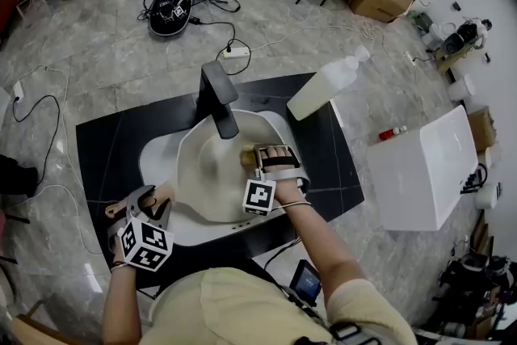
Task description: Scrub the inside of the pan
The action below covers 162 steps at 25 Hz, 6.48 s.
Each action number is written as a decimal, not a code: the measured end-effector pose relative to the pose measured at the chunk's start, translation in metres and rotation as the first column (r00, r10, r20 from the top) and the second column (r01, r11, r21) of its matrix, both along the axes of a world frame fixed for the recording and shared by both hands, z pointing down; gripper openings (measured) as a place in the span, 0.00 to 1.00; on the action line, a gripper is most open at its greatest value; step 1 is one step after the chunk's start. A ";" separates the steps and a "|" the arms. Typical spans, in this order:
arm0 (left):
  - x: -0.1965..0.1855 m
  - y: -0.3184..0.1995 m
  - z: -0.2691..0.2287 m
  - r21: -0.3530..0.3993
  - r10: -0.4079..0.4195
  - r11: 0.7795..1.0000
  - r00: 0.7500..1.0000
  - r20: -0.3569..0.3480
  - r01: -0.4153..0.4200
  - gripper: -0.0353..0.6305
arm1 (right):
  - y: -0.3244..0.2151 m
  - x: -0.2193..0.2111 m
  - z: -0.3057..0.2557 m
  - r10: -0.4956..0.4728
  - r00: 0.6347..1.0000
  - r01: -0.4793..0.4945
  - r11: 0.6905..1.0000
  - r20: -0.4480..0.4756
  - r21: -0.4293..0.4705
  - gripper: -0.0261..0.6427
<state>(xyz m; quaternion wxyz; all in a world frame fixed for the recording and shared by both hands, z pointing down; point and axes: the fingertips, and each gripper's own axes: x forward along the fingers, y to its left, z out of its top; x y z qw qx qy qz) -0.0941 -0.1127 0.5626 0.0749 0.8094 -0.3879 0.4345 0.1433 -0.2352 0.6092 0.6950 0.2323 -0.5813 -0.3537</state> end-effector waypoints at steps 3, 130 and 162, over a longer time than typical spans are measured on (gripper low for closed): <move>0.000 0.000 0.000 0.003 0.000 1.000 1.000 -0.002 0.000 0.32 | -0.011 -0.004 -0.009 0.000 0.999 -0.002 0.999 0.036 0.051 0.09; 0.001 -0.003 0.001 -0.008 -0.102 0.995 0.995 0.009 0.102 0.32 | 0.103 -0.067 0.066 0.155 0.979 -0.057 0.831 0.133 -0.553 0.09; -0.001 -0.004 0.001 -0.017 -0.099 0.995 0.995 0.007 0.099 0.32 | 0.004 -0.005 0.020 0.272 0.959 -0.252 0.946 0.077 -0.205 0.09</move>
